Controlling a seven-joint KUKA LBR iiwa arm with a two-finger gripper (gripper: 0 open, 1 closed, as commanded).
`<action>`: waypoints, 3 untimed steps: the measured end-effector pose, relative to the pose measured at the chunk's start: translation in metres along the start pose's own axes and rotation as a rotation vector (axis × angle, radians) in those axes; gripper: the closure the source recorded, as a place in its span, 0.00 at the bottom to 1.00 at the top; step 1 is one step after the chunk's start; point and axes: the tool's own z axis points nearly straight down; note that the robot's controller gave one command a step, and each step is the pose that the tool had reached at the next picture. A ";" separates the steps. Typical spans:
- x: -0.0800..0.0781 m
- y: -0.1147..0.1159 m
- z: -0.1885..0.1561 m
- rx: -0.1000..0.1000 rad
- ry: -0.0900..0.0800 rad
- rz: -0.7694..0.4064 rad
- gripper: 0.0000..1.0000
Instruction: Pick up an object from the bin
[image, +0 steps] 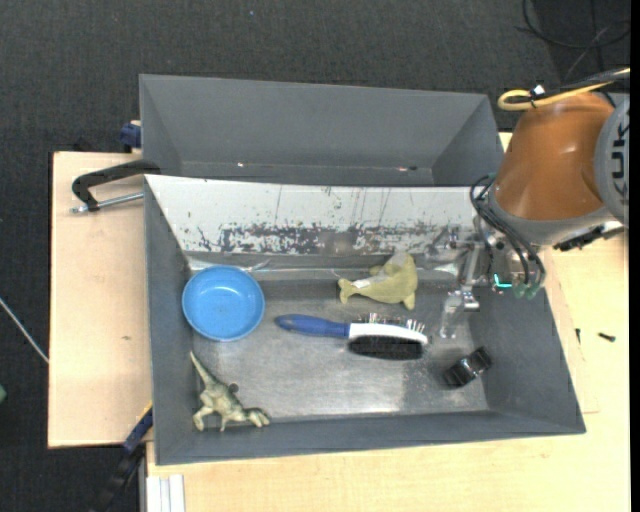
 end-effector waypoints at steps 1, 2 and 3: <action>-0.012 -0.022 0.090 0.000 -0.003 0.208 0.00; -0.031 0.069 0.097 0.004 -0.015 0.191 0.00; 0.003 0.184 0.095 0.001 -0.002 0.287 0.00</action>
Offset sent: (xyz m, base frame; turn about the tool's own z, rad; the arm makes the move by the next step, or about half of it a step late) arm 0.0119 -0.0221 -0.0881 0.2081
